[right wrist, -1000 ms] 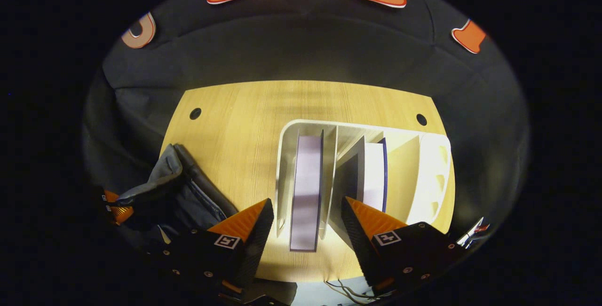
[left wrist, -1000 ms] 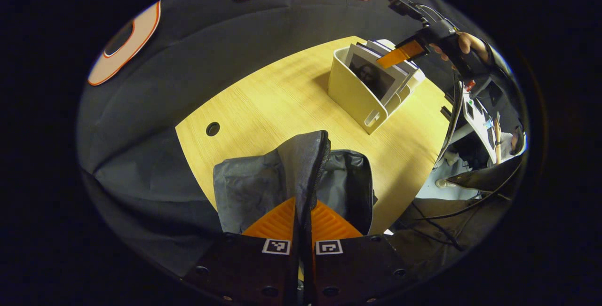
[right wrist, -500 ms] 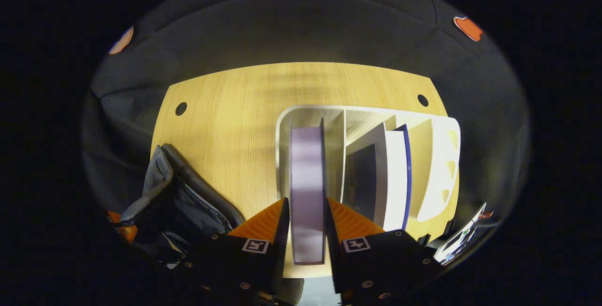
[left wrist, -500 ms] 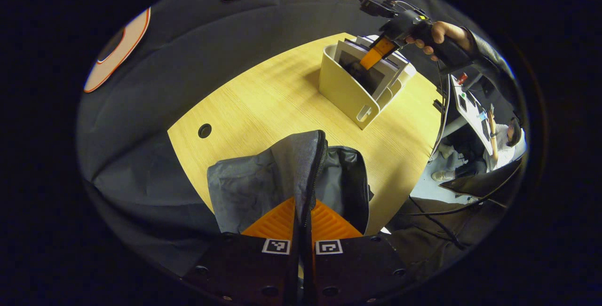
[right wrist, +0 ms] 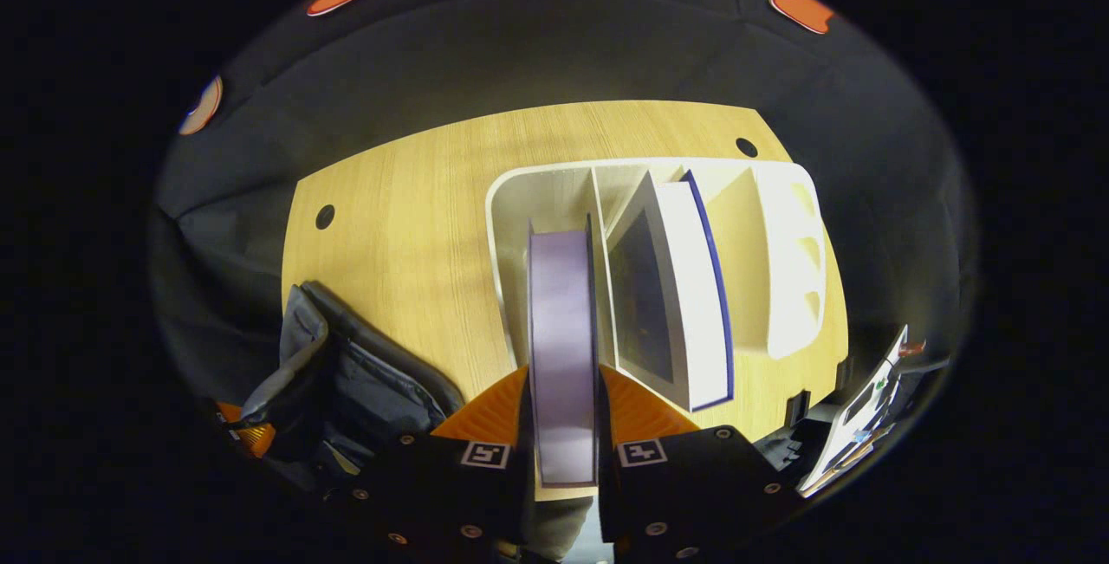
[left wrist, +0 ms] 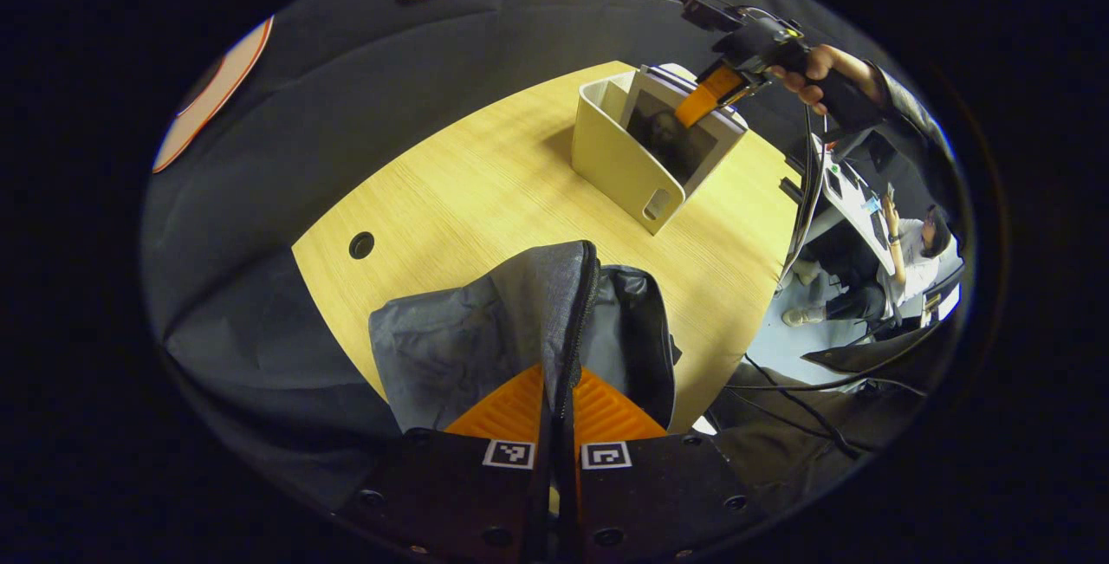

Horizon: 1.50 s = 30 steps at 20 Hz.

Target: Open the schoolbag, grab two books from the bookshelf and put them into the schoolbag.

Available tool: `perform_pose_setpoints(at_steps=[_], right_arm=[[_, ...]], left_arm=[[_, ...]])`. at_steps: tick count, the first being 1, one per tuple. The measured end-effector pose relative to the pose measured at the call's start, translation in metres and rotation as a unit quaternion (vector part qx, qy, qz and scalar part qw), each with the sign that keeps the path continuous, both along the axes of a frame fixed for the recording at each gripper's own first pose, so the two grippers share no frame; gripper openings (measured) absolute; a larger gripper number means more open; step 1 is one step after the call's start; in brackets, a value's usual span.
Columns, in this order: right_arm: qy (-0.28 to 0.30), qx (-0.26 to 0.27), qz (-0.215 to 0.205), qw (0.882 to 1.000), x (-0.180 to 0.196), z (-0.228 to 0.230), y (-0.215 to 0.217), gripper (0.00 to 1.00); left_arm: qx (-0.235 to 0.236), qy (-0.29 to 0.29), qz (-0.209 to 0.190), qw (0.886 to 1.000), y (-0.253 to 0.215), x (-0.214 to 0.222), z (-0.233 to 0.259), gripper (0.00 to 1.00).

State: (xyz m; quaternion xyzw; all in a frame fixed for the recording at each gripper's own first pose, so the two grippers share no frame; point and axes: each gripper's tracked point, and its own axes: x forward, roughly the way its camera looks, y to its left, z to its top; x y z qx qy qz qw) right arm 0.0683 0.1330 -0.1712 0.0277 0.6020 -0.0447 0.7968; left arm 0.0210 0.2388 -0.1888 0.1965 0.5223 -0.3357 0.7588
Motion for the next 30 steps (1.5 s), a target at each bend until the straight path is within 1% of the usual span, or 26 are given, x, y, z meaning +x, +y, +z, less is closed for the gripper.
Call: perform_pose_setpoints(at_steps=[3,6,13,16,20,24,30], right_arm=[[-0.013,-0.008,0.008,1.0,-0.023,0.013,-0.005,0.3],[-0.027,0.007,0.006,1.0,-0.048,0.022,-0.005,0.3],[-0.027,0.038,-0.036,0.998,-0.128,0.019,-0.016,0.3],[-0.036,0.069,-0.06,0.995,-0.153,0.019,-0.015,0.29],[-0.044,0.114,-0.095,0.988,-0.172,0.02,-0.011,0.28],[-0.06,0.165,-0.116,0.978,-0.179,0.026,0.0,0.28],[-0.095,0.234,-0.11,0.961,-0.177,0.049,0.029,0.27]], left_arm=[[-0.005,0.003,-0.002,1.0,0.0,-0.002,-0.003,0.06],[-0.008,0.004,-0.005,1.0,-0.001,-0.003,-0.006,0.05],[-0.003,-0.001,-0.017,1.0,-0.001,-0.001,-0.008,0.06],[-0.005,0.001,-0.019,1.0,-0.002,-0.005,-0.011,0.06],[-0.008,0.003,-0.011,1.0,-0.002,-0.002,-0.012,0.06],[-0.009,0.001,-0.007,1.0,-0.005,-0.001,-0.012,0.06],[-0.011,-0.005,0.002,1.0,-0.004,-0.001,-0.015,0.06]])
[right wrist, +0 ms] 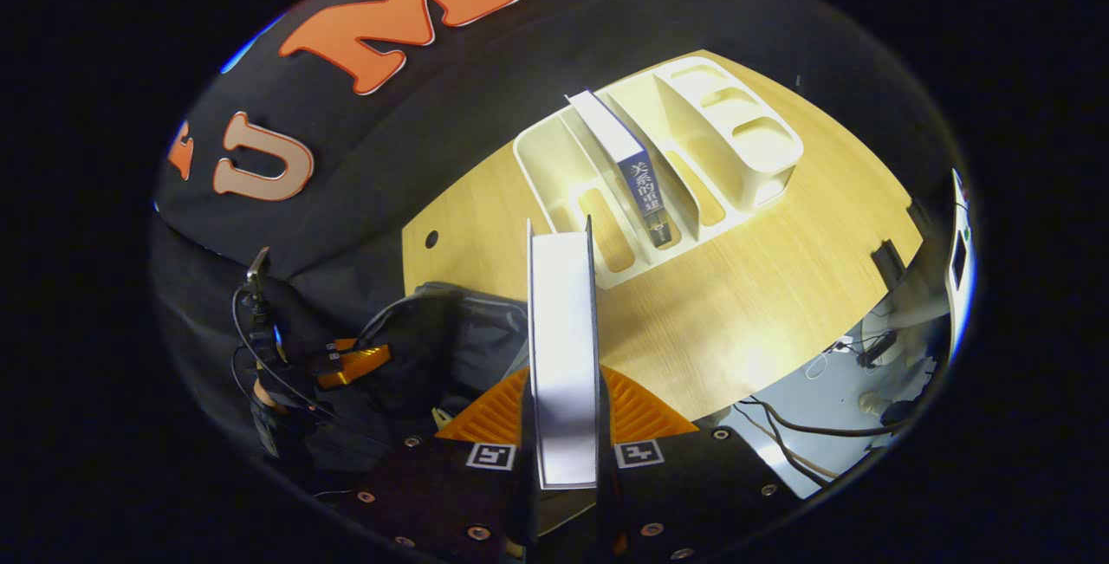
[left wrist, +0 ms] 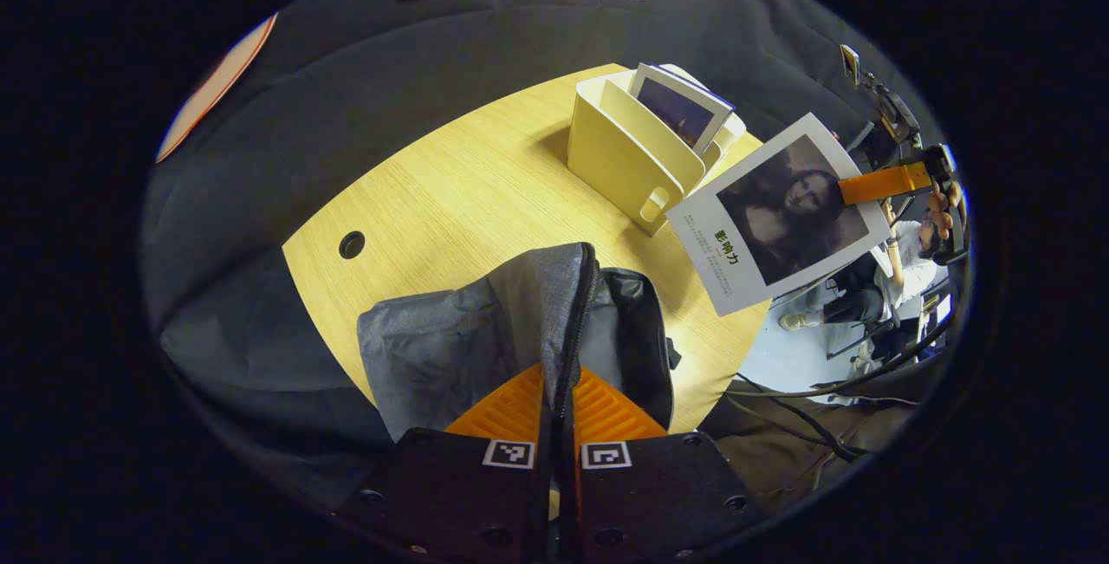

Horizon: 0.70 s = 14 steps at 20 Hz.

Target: Open the schoolbag, grab two books from the bookshelf and put them into the schoolbag.

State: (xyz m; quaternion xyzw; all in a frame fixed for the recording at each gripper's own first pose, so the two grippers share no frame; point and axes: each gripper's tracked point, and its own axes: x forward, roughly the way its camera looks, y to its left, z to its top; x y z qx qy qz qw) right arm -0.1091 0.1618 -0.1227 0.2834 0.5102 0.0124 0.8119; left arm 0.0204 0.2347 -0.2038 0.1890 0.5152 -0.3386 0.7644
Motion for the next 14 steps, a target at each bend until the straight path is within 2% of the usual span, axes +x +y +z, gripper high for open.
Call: perform_pose_setpoints(at_steps=[7,10,14], right_arm=[[-0.056,0.083,0.023,0.995,0.021,0.018,0.039,0.27],[-0.06,0.099,0.032,0.993,0.027,0.012,0.056,0.27],[-0.05,0.147,0.037,0.987,0.025,-0.005,0.088,0.26]], left_arm=[[0.002,-0.015,0.02,1.0,-0.001,0.004,0.005,0.06],[0.002,-0.024,0.03,0.999,0.001,0.005,0.008,0.06],[-0.003,-0.032,0.051,0.998,0.002,0.005,0.008,0.06]])
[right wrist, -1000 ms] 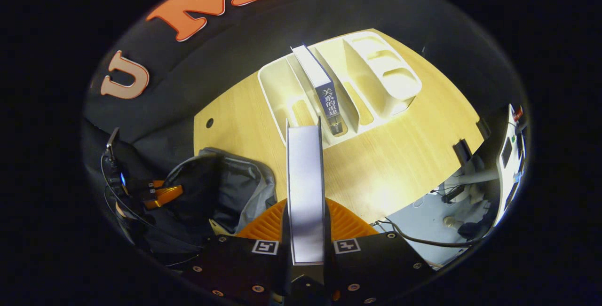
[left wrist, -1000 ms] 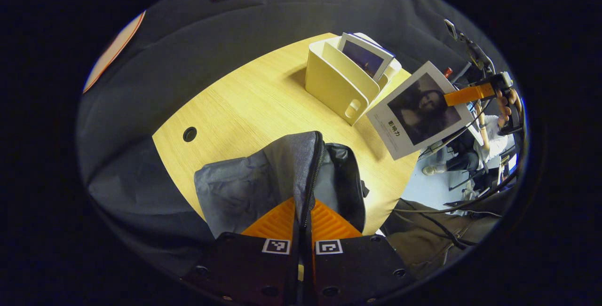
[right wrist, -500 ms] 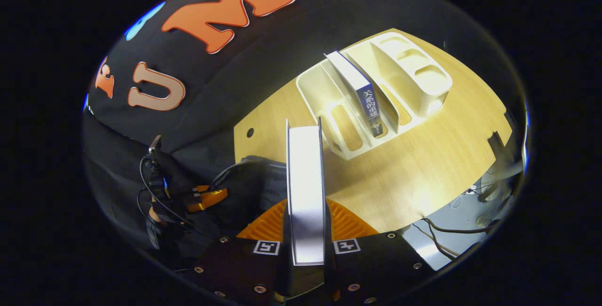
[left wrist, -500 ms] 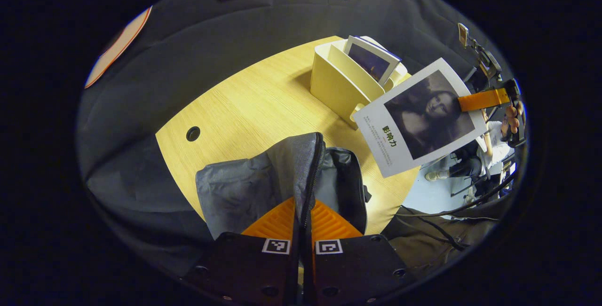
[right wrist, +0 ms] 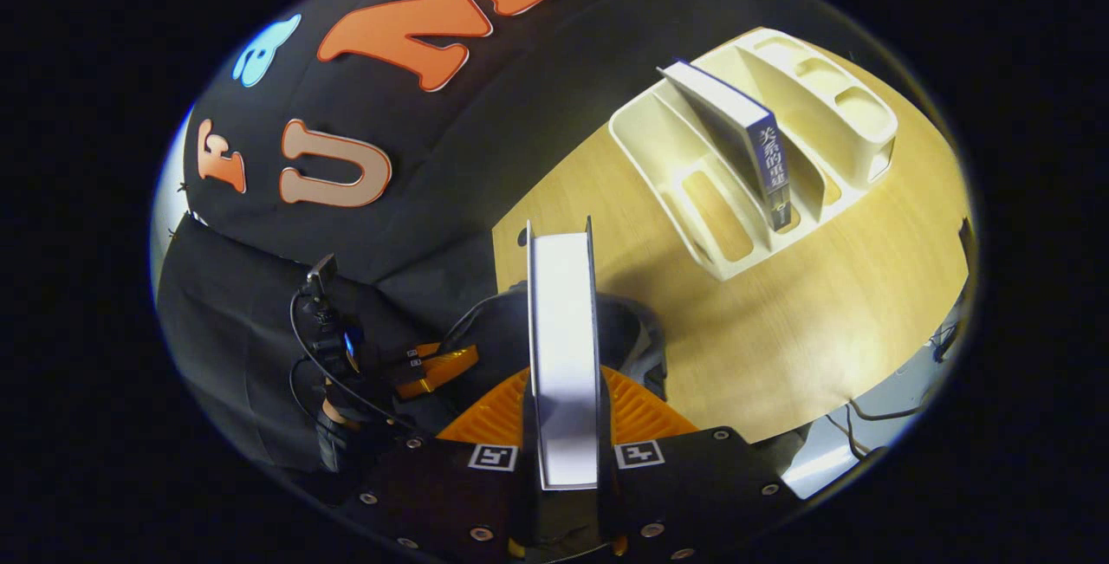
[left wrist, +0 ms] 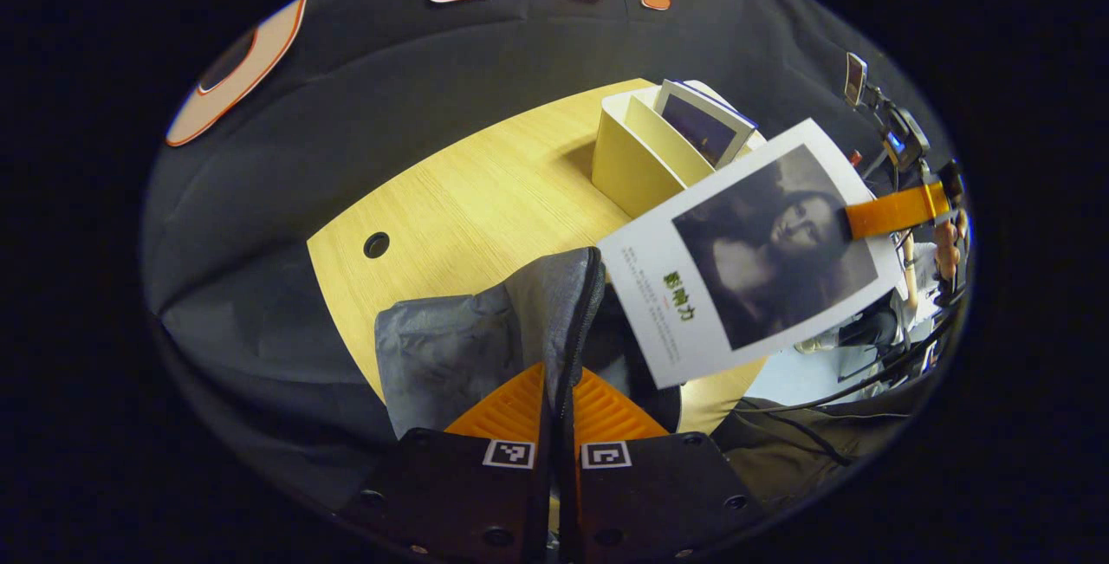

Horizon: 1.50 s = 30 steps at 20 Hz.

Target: Open the schoolbag, grab two books from the bookshelf and put them into the schoolbag.

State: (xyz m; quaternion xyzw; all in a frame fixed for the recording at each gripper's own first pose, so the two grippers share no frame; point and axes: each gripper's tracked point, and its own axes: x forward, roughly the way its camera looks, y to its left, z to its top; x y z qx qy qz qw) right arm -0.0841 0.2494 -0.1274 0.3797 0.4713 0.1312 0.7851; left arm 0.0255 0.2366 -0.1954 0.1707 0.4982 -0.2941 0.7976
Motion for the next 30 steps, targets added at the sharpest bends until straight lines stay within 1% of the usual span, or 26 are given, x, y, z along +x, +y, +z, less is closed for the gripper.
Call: perform_pose_setpoints(at_steps=[4,7,10,15,20,23,25,29,30], right_arm=[[0.015,0.048,-0.003,0.999,0.002,-0.022,0.034,0.26],[0.016,0.068,0.002,0.998,0.003,-0.037,0.058,0.26],[0.021,0.067,0.006,0.998,0.008,-0.059,0.078,0.27],[0.03,0.088,0.005,0.996,0.019,-0.091,0.112,0.26],[0.032,0.111,-0.028,0.993,0.037,-0.111,0.143,0.26],[0.023,0.109,-0.035,0.993,0.041,-0.118,0.155,0.26],[0.026,0.114,-0.044,0.992,0.045,-0.125,0.161,0.26],[0.042,0.104,-0.029,0.993,0.045,-0.132,0.179,0.27],[0.049,0.102,-0.021,0.993,0.042,-0.131,0.183,0.21]], left_arm=[[-0.006,-0.006,0.012,1.0,-0.001,0.0,0.001,0.06],[-0.013,-0.011,0.019,1.0,-0.002,0.001,0.005,0.06],[-0.016,-0.021,0.024,0.999,-0.001,0.002,0.012,0.06],[-0.03,-0.024,0.028,0.999,-0.005,-0.003,0.014,0.05],[-0.045,-0.045,0.025,0.998,-0.01,-0.003,0.017,0.05],[-0.056,-0.045,0.029,0.997,-0.015,-0.005,0.017,0.05],[-0.062,-0.045,0.03,0.997,-0.016,-0.008,0.018,0.05],[-0.064,-0.043,0.038,0.996,-0.012,-0.011,0.016,0.05],[-0.063,-0.044,0.04,0.996,-0.011,-0.01,0.017,0.05]])
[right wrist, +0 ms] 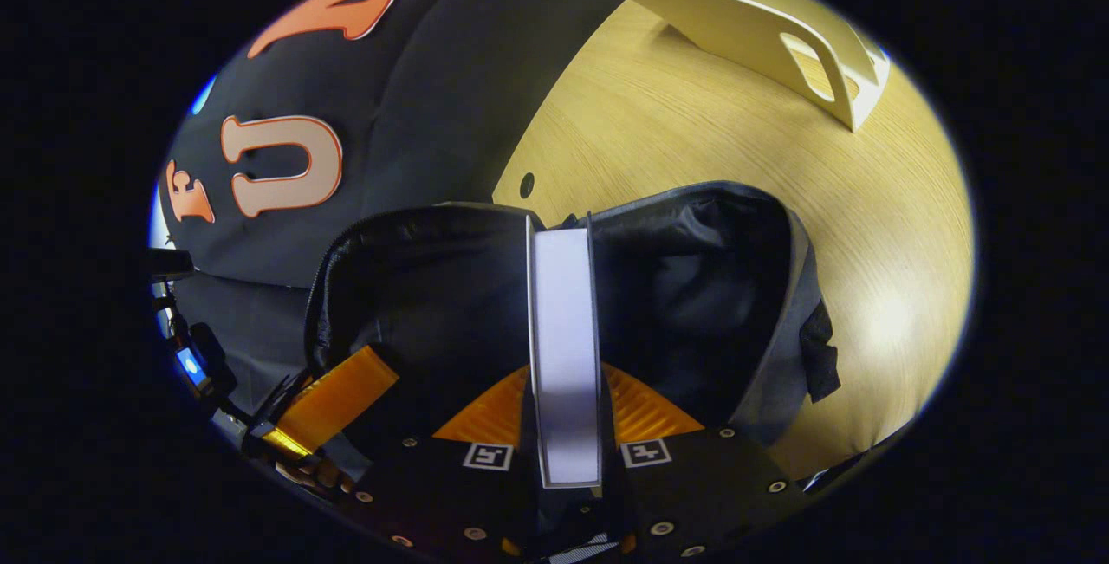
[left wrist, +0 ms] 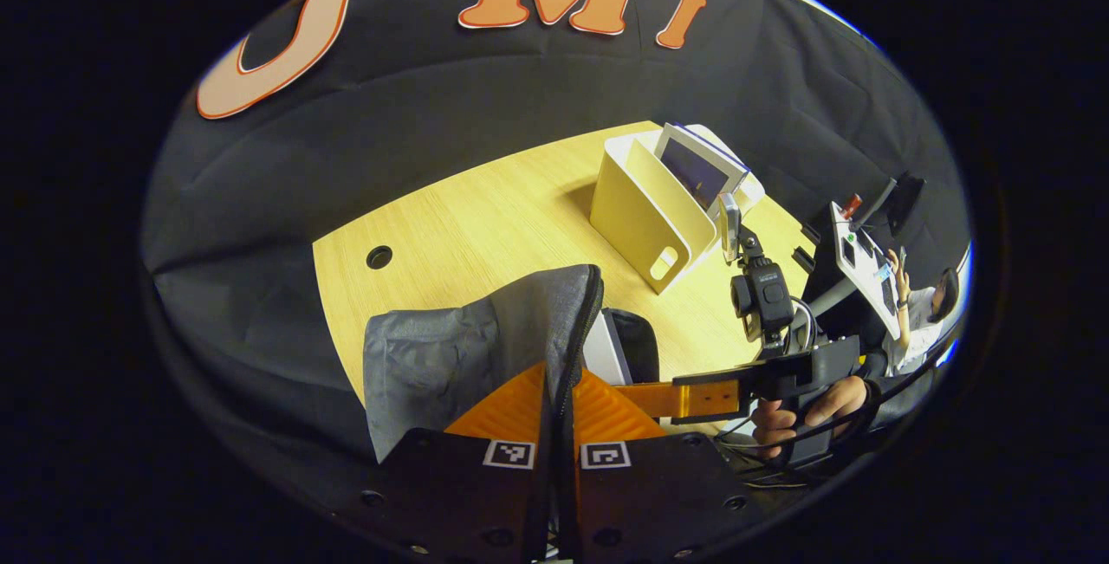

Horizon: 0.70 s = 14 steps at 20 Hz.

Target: Open the schoolbag, grab two books from the bookshelf and put them into the schoolbag.

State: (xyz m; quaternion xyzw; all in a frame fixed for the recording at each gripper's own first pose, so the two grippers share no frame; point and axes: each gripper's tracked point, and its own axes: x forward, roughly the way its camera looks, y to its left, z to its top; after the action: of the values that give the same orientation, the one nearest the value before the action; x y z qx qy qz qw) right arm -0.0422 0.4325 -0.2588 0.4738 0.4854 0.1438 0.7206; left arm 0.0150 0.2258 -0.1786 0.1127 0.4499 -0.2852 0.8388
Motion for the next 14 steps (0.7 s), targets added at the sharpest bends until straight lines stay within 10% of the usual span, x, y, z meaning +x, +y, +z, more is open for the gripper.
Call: perform_pose_setpoints(at_steps=[5,7,8,14], right_arm=[[0.045,-0.067,0.098,0.992,-0.038,-0.019,-0.009,0.53],[0.035,-0.099,0.129,0.986,-0.047,-0.02,-0.022,0.51],[0.03,-0.107,0.135,0.985,-0.05,-0.018,-0.029,0.73],[0.005,-0.148,0.139,0.979,-0.051,0.005,-0.084,0.87]], left_arm=[[0.005,-0.009,0.035,0.999,0.009,-0.001,0.002,0.05],[0.005,-0.011,0.048,0.999,0.012,-0.003,0.003,0.05],[0.005,-0.012,0.052,0.999,0.012,-0.004,0.004,0.05],[0.005,-0.015,0.076,0.997,0.013,-0.011,0.005,0.05]])
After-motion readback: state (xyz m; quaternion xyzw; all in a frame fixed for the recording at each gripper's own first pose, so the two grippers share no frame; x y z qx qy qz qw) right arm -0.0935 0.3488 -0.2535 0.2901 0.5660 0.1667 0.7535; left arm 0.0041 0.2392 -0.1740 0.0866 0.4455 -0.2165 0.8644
